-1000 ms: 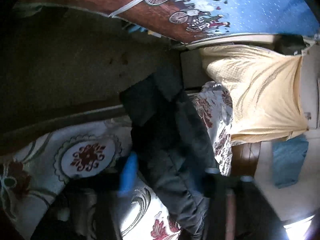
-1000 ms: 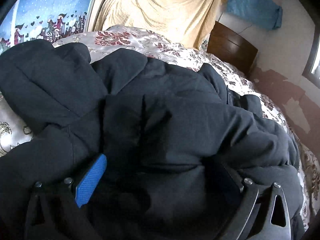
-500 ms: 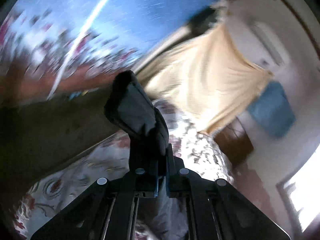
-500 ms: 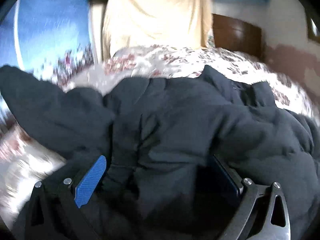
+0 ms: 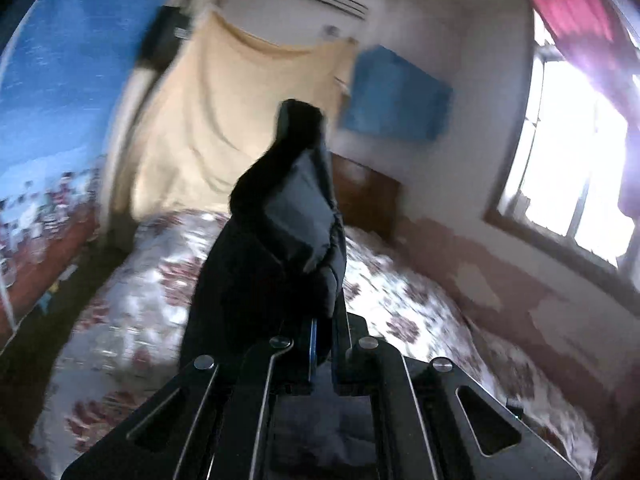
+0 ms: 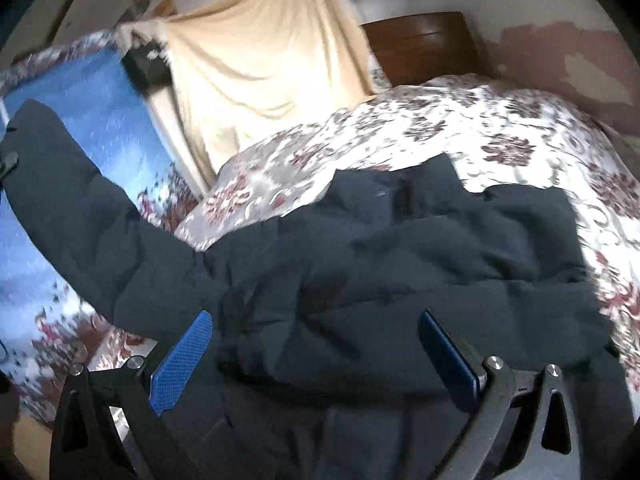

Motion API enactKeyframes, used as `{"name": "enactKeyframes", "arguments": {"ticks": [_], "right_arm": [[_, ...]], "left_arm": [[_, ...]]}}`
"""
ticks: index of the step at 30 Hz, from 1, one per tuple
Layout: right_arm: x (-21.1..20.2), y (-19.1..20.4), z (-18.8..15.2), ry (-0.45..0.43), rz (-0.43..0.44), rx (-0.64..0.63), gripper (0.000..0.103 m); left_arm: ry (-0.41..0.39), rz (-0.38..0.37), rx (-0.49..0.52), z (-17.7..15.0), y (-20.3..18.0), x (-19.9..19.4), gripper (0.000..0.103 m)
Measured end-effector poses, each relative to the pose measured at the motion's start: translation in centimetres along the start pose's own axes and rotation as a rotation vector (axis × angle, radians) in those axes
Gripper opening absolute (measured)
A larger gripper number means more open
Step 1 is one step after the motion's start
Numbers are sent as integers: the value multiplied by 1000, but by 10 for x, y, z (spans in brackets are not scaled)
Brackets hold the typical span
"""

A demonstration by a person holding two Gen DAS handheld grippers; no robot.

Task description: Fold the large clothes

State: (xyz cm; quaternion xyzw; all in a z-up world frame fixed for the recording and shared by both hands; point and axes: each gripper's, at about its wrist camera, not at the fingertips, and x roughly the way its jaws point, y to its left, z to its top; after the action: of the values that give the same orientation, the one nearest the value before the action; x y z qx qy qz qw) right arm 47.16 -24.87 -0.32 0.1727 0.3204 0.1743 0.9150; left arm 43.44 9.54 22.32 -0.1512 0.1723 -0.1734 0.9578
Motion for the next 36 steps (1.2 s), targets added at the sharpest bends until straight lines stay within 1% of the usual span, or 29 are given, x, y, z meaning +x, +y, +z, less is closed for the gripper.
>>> {"name": "enactKeyframes", "arguments": {"ticks": [3,7,9,10,12,13,14,16,17,18,19,20,21,22,26,30,32,33,34,35,36], "right_arm": [[-21,-34,6,-16,-10,56,103],[-40,-72,8,-28,-29,112,103],[-46,-88,6,-35,-27,136,103],[-49,-95,6,-39,-18,152,103],[-53,-108,4,-44,26,191,103],[-54,-115,3,-50,70,226,103],[-53,-118,2,-53,101,251,103],[-52,-131,0,-59,193,335,103],[-50,-136,1,-60,230,369,103],[-48,-141,0,-60,264,398,103],[-45,-147,0,-60,300,427,103],[-42,-150,0,-59,323,446,103],[-39,-153,0,-55,338,457,103],[-34,-155,0,-46,350,468,103],[-15,-163,-2,1,361,501,103],[7,-167,-5,44,348,520,103],[18,-169,-6,69,346,544,103],[24,-169,-5,82,352,561,103],[29,-169,-4,90,351,575,103],[32,-169,-4,92,350,581,102],[35,-168,-2,98,350,584,97]], "left_arm": [[54,-55,46,-23,-44,35,3],[130,-99,71,-59,-82,83,3],[168,-105,85,-79,-98,98,3],[189,-110,90,-91,-105,112,3],[224,-123,95,-113,-103,129,3],[238,-127,99,-124,-108,133,3],[259,-130,106,-136,-112,144,3],[301,-139,117,-162,-120,163,3],[318,-143,121,-175,-115,161,3],[340,-143,129,-188,-120,166,3],[372,-138,144,-205,-123,178,3],[391,-136,154,-214,-115,181,3],[412,-132,170,-227,-116,183,3],[439,-122,192,-243,-117,193,3],[511,-105,233,-283,-121,207,3],[545,-116,243,-299,-113,214,4],[555,-129,258,-302,-118,206,8],[565,-145,261,-303,-117,206,16],[581,-170,258,-305,-117,207,28],[591,-191,250,-303,-120,202,34],[599,-214,240,-304,-122,200,46]]}}
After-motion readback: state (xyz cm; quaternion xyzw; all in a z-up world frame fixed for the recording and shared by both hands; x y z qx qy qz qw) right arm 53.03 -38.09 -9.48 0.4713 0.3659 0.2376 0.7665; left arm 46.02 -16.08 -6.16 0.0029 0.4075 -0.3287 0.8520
